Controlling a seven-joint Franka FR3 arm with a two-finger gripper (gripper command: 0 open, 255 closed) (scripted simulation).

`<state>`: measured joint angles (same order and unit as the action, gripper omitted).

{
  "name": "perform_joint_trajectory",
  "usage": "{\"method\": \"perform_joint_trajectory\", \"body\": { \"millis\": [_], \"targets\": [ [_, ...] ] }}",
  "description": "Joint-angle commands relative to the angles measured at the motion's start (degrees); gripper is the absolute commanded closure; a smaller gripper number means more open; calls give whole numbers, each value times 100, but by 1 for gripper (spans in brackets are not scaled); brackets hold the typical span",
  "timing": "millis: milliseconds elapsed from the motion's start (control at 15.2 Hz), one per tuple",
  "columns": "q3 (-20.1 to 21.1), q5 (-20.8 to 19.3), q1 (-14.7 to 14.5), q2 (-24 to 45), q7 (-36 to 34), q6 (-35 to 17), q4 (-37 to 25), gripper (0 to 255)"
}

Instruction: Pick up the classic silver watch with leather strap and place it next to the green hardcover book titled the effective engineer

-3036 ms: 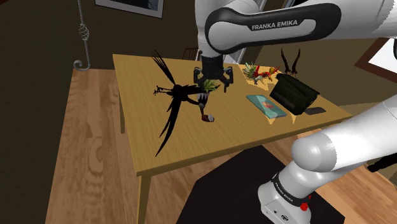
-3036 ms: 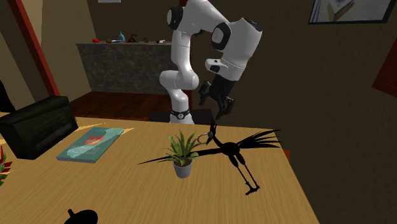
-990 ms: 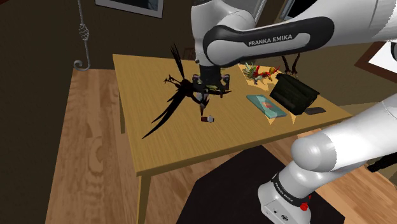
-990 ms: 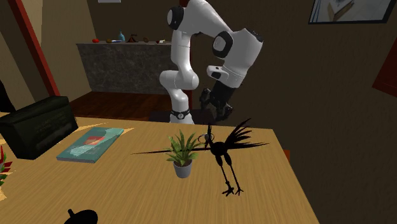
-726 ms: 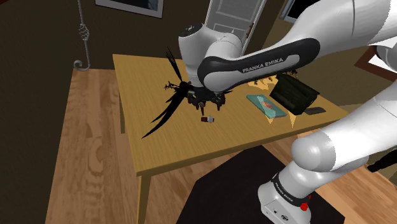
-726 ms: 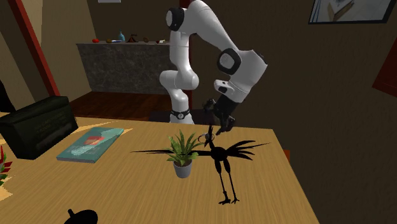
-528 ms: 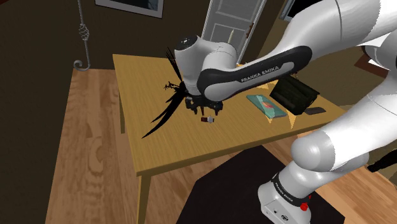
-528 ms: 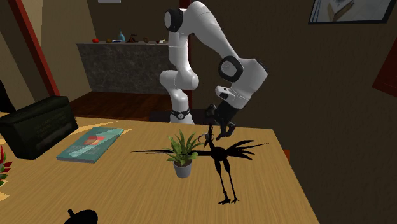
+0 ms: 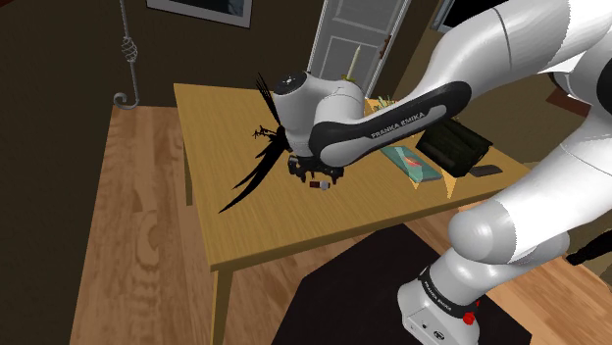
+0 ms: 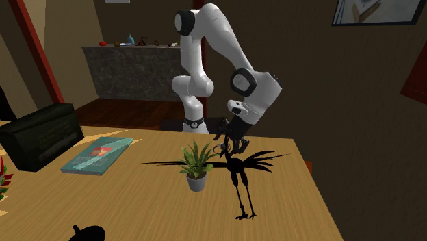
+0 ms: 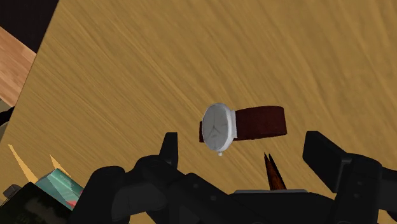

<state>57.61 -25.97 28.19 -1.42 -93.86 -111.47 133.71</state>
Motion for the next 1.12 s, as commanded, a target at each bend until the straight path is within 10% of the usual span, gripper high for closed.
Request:
{"method": "perform_joint_trajectory", "body": {
  "millis": [0, 264, 330, 1056],
  "targets": [
    [-1, -18, 3, 15, -14, -16, 11, 0],
    [-1, -17, 2, 14, -14, -15, 10, 0],
    [-1, -17, 2, 14, -14, -15, 10, 255],
    [-19, 155, -2, -175, 166, 60, -28, 255]
  ]
}}
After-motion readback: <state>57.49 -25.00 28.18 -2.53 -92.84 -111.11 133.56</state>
